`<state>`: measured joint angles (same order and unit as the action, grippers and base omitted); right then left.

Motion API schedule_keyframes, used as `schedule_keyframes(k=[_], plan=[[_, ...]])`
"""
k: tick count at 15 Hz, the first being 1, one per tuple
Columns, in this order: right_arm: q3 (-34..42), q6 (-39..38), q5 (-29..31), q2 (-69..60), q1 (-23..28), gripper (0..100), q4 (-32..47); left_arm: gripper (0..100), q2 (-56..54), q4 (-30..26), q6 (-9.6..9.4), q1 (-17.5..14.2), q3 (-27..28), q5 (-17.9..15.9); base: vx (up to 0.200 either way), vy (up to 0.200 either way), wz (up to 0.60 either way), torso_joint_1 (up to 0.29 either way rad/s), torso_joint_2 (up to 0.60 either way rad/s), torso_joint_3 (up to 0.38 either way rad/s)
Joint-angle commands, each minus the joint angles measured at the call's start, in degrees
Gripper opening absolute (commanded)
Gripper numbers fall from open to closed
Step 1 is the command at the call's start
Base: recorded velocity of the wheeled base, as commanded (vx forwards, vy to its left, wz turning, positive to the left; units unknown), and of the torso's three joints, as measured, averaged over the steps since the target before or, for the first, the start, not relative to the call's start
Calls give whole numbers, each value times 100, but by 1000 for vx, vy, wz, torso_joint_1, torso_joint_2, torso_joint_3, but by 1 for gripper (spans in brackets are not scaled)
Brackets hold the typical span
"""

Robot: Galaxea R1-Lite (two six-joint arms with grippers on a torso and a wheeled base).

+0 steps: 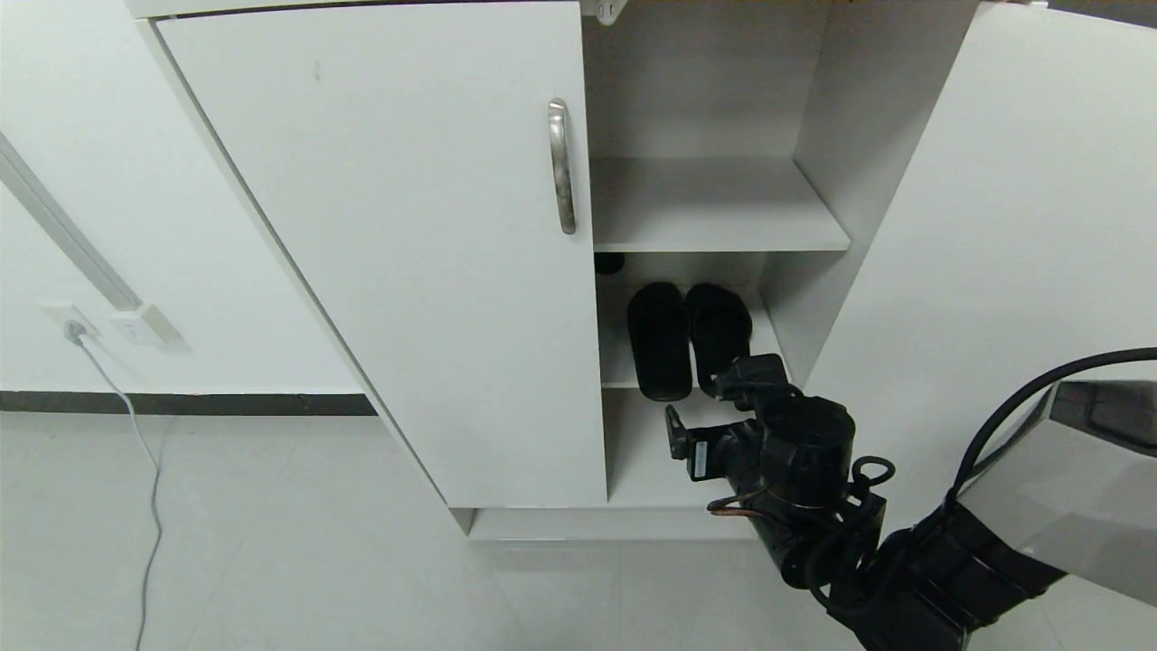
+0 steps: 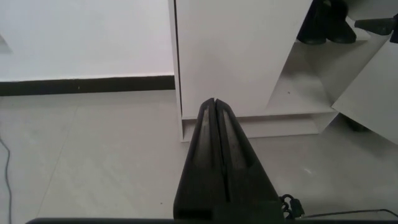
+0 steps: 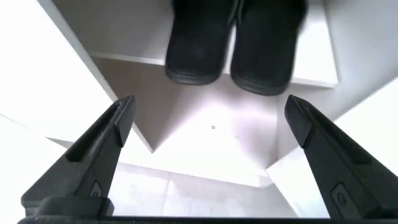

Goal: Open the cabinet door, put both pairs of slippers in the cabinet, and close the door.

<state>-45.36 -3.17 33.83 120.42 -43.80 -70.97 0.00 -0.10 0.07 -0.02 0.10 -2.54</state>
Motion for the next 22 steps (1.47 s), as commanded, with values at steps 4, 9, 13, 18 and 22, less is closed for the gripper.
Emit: schedule_keyframes(k=[4,9,13,18,22], plan=[[27,1,1,-27,-23,100,5,0,0,1,1,-6,-1,-1,0,0,0,0,0,0],[27,27,1,-71,-41,100,-39,0,9,1,1,-6,-1,-1,0,0,0,0,0,0],[45,36,1,-124,-41,100,-31,0,9,1,1,-6,-1,-1,0,0,0,-1,1,15],[71,36,1,-124,-41,100,-31,0,9,1,1,-6,-1,-1,0,0,0,1,0,183],[142,36,1,-133,-41,100,-39,0,9,1,1,-6,-1,-1,0,0,0,-1,2,196]])
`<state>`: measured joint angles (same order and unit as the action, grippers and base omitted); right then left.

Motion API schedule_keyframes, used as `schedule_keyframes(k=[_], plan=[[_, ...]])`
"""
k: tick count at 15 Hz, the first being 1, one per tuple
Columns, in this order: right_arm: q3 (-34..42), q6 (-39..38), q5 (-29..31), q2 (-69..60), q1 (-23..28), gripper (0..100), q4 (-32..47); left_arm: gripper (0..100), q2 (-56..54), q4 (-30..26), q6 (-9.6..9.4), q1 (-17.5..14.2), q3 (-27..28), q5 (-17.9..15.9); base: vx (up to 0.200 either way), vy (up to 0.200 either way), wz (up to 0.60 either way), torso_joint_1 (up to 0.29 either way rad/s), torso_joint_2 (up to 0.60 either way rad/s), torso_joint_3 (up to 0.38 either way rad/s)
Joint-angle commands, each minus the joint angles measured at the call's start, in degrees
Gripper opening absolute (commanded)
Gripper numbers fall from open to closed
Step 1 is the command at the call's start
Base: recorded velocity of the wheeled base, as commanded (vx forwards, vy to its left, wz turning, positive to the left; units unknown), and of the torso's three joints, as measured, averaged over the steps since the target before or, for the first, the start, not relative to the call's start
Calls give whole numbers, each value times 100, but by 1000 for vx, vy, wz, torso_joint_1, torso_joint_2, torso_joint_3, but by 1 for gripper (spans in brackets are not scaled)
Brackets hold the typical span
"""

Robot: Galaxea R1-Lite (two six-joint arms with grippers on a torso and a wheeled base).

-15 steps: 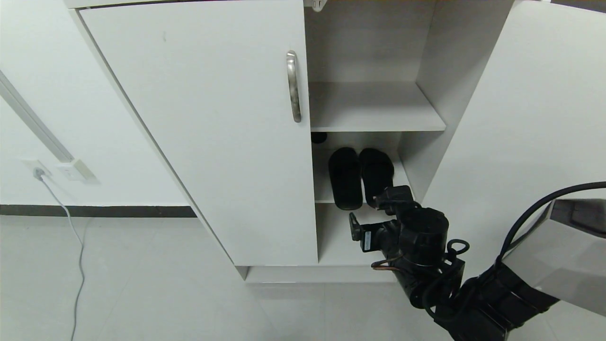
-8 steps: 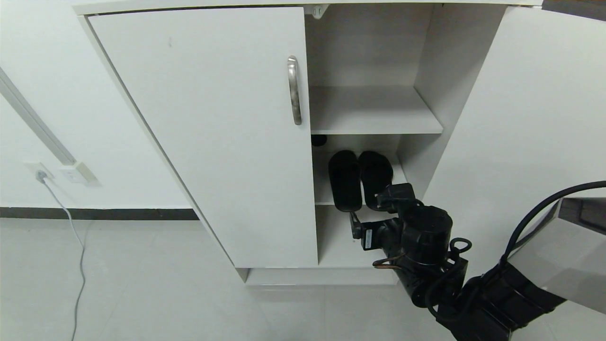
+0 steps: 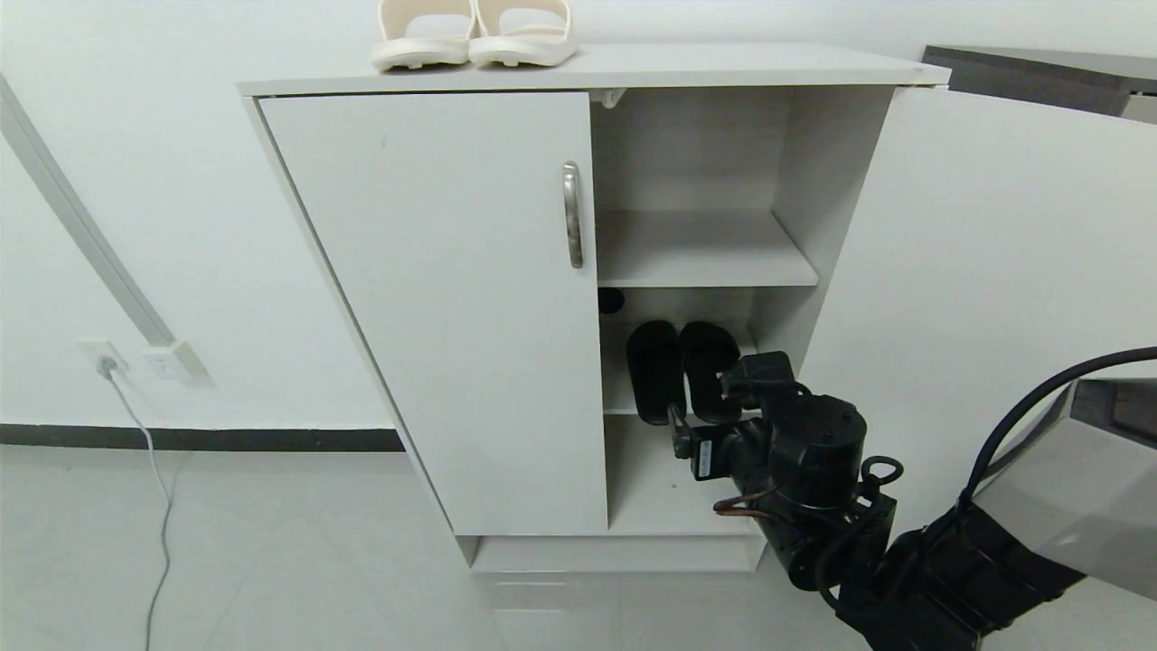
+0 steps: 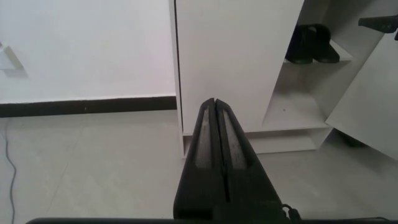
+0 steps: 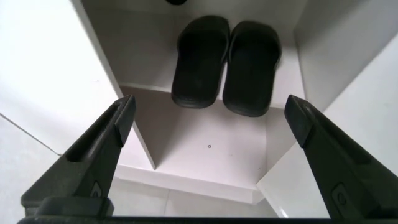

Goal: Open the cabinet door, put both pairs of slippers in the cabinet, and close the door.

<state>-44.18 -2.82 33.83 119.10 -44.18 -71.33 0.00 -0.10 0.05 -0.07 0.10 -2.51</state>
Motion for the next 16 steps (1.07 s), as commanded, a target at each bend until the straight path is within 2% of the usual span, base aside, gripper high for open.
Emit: schedule_keyframes(k=[1,9,16], plan=[[32,0,1,-27,-3,100,-4,0,9,1,-5,-1,-1,5,0,0,0,2,2,159],[32,9,-8,-98,6,100,22,0,0,1,-40,-1,-1,-4,0,0,0,0,0,9],[182,79,-8,-115,6,100,-4,0,0,1,-40,-1,-1,-4,0,200,0,4,0,4]])
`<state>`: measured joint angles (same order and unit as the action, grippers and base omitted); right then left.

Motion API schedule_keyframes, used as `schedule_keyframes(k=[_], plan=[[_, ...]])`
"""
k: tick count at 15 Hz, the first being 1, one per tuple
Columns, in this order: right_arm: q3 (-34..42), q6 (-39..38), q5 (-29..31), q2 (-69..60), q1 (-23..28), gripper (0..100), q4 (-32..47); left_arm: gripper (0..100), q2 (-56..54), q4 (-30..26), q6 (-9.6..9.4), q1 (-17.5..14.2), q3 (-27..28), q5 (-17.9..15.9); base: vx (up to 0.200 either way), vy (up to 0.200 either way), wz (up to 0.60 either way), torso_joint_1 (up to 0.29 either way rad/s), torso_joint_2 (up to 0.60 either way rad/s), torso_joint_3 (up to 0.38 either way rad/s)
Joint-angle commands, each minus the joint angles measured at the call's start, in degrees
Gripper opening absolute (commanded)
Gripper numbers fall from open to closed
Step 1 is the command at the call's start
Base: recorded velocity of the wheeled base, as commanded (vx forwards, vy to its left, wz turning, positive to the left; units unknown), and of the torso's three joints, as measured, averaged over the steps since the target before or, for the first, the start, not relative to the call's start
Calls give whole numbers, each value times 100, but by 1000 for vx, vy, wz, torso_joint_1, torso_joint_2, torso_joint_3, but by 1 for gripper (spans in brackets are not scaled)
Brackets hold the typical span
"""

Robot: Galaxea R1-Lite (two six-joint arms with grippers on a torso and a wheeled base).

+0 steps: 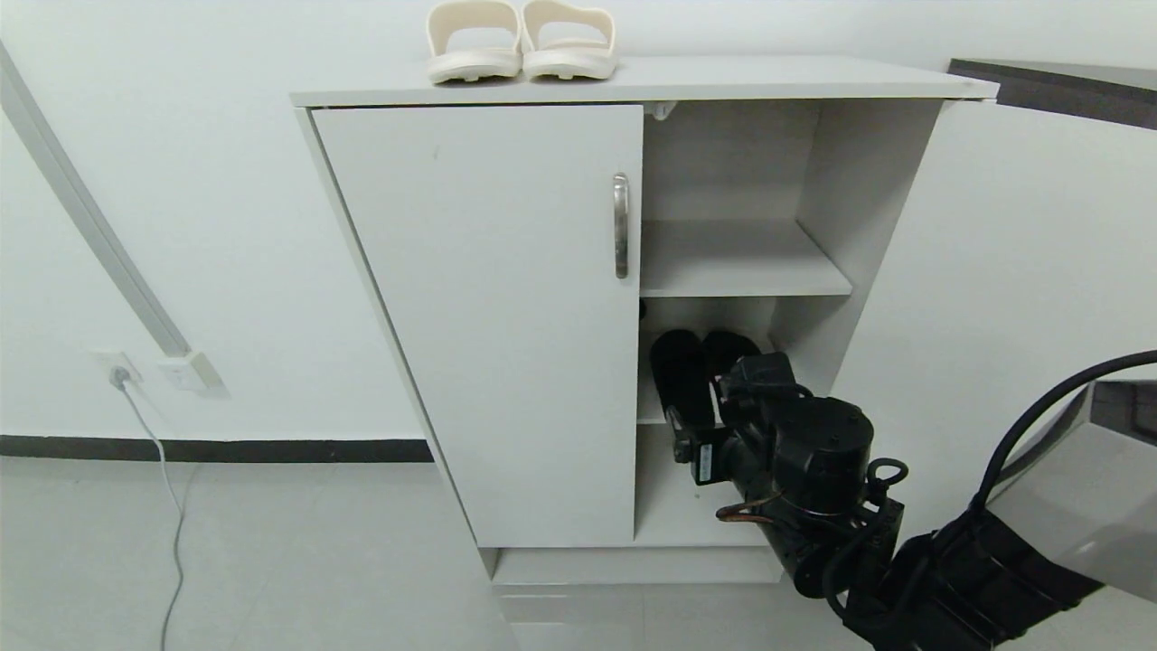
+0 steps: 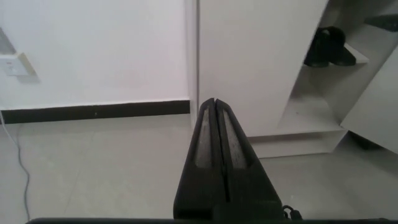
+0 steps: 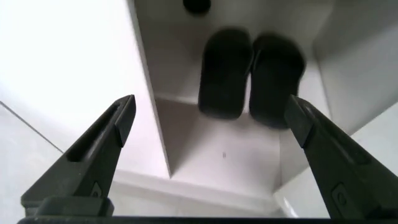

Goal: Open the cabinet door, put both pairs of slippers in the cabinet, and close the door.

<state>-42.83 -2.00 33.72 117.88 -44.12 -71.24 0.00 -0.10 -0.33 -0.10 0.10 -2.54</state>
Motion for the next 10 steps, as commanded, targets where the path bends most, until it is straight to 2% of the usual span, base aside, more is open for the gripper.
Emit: schedule_keyframes(k=[1,4,8,10], plan=[[152,-2,-32,-37,0,100,-21,0,0,1,-2,1,-1,-1,0,200,0,2,-2,2],[222,86,-67,-46,61,100,-206,0,0,1,-2,1,-1,-1,0,200,0,-2,2,1],[468,569,-428,121,193,100,-1146,0,0,1,-2,1,-1,-1,0,0,0,0,0,0],[547,569,-630,138,193,100,-1234,0,9,1,7,1,-1,-1,0,0,0,0,0,0]])
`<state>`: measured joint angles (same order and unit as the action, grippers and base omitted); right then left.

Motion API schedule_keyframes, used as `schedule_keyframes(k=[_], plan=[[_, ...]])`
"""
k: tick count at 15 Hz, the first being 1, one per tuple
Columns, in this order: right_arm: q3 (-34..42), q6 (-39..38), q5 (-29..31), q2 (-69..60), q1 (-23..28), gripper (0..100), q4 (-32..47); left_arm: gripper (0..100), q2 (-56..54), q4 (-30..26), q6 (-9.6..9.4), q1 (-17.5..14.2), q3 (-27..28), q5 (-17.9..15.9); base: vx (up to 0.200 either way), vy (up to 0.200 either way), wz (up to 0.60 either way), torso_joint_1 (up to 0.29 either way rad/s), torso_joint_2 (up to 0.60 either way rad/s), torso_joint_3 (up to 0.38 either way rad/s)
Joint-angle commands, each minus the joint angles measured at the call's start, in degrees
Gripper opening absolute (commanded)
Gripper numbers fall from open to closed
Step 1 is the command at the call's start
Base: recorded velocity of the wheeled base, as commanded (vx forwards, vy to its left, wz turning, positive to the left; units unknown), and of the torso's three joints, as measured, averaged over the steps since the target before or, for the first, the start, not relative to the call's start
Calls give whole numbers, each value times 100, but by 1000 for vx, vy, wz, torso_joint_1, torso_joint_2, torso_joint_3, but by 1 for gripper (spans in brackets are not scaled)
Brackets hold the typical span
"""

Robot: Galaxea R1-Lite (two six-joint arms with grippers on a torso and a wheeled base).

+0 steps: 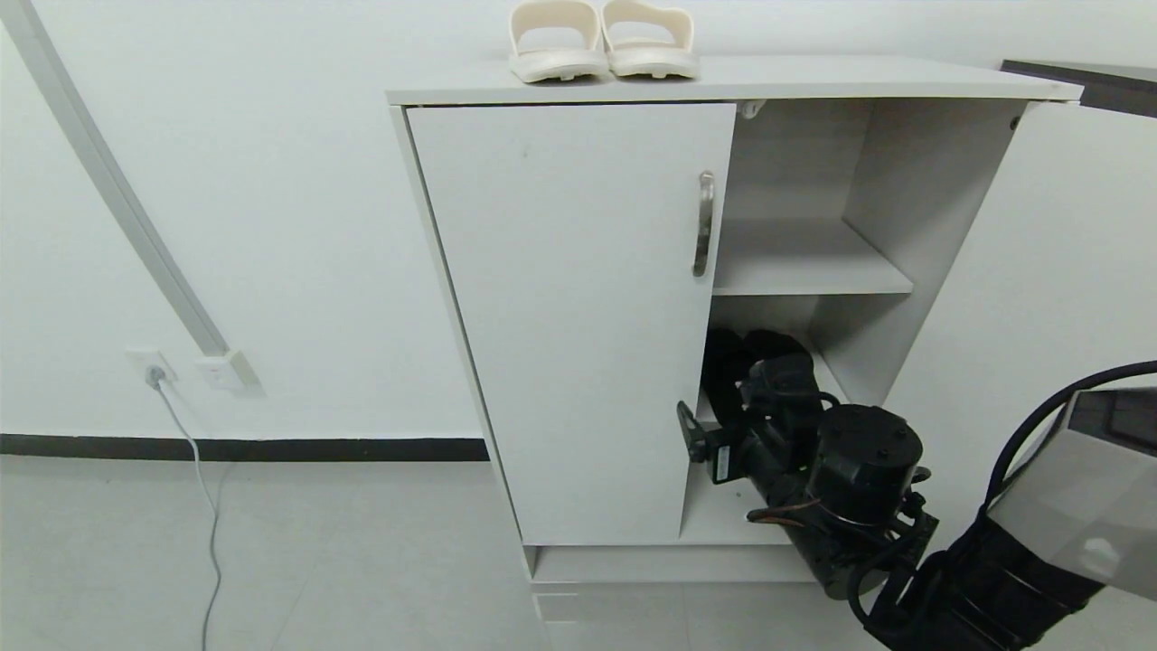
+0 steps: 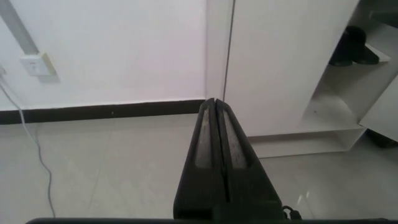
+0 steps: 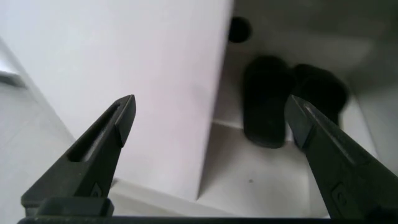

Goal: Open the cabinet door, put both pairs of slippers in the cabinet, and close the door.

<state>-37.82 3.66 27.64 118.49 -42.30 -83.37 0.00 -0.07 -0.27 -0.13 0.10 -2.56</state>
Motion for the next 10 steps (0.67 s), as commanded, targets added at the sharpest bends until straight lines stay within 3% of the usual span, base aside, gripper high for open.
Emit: schedule_keyframes(k=[1,6,10], plan=[[46,3,-65,78,11,100,-21,0,0,-1,-8,5,-1,1,0,0,0,0,0,0],[90,12,-92,121,11,100,-12,0,0,-1,0,5,-1,1,0,200,0,2,1,6],[169,56,-153,271,11,100,-136,0,0,-1,9,5,-1,10,0,0,0,0,0,0]])
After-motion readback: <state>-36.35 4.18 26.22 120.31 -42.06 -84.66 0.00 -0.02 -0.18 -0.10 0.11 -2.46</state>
